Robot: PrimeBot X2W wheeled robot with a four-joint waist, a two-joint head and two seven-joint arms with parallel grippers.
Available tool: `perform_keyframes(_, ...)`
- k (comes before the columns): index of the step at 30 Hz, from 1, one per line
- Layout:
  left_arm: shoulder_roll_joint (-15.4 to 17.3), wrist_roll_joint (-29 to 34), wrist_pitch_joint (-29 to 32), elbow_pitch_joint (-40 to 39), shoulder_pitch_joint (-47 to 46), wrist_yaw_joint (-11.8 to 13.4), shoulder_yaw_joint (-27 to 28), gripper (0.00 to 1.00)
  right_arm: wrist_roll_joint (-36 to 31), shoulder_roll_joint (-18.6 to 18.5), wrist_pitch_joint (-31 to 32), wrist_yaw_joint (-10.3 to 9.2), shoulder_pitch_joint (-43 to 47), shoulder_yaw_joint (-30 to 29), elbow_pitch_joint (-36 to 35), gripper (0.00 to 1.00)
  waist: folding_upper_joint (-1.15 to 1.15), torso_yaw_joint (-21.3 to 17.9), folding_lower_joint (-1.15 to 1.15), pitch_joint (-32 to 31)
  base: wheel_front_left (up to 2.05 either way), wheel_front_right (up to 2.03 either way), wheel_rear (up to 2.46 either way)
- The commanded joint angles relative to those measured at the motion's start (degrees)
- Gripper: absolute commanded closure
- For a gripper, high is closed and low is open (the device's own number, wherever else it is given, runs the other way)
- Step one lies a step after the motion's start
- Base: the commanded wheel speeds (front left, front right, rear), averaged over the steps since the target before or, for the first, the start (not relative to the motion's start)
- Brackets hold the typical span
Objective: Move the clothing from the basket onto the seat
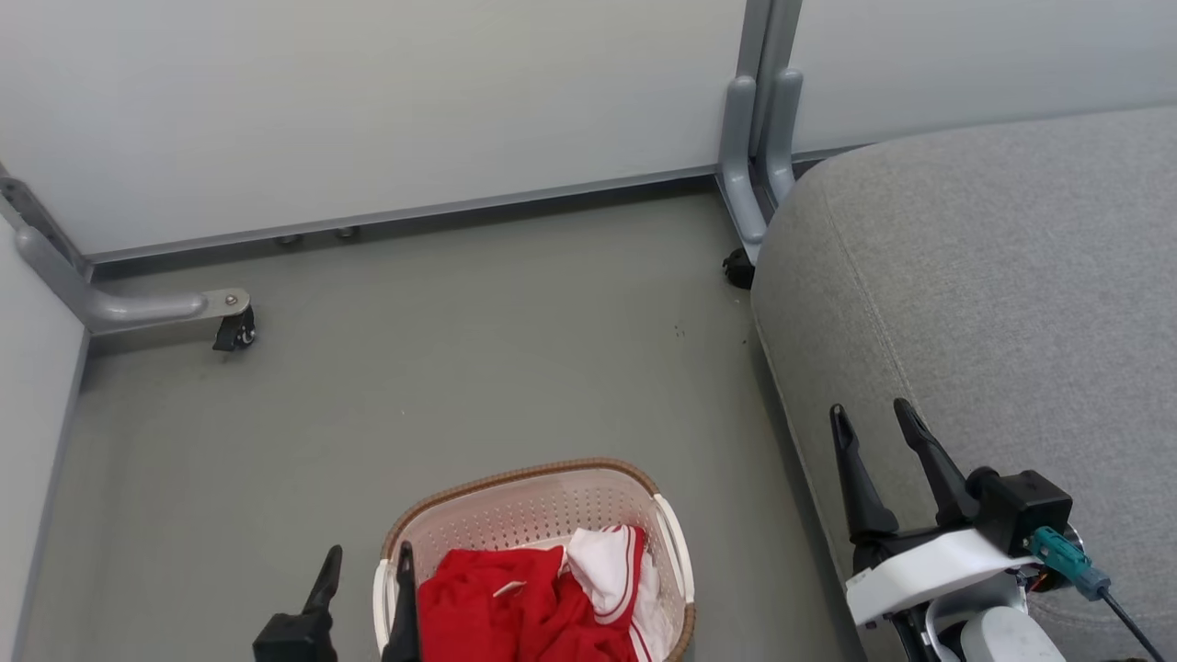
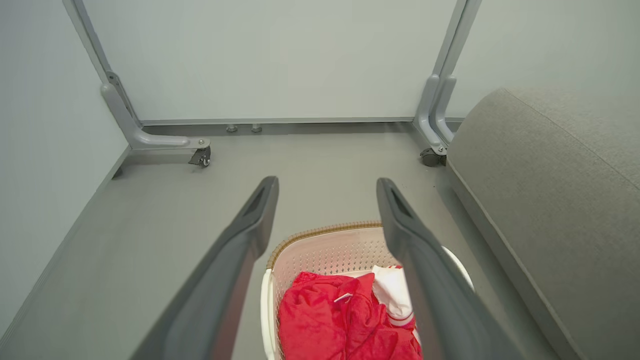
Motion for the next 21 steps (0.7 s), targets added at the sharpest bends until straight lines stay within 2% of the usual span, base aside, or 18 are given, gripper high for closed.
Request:
perform_keyframes(1,0.33,2.10,-0.05,1.00,-1.80,0.25,-0.60,0.00,0.31,-0.17,-0.18,0.00,-1.09,-0.04,-0.48,0.00,0.00,-1.30,0.00,3.09,0.00,0.00,0.00)
perform_keyframes(5,0.60,8.27,-0.04,5.23,-5.95,0.32,-2.07,0.00,0.42,-0.07,-0.18,0.00,-3.32,-0.31,-1.67,0.00,0.00,-2.37,0.00,8.91,0.00,0.00,0.00)
perform_keyframes(12,4.31,15.94,-0.04,16.43,-16.33,-0.79,-6.81,0.00,0.56,0.30,-0.18,0.00,-7.61,0.05,-3.12,0.00,0.00,-4.63,0.00,19.25,0.00,0.00,0.00)
perform_keyframes(21,9.09,22.95,-0.04,34.31,-32.79,-3.94,-15.12,0.00,1.73,1.10,-0.18,0.00,-13.10,1.13,-3.96,0.00,0.00,-8.95,0.00,31.66,0.00,0.00,0.00)
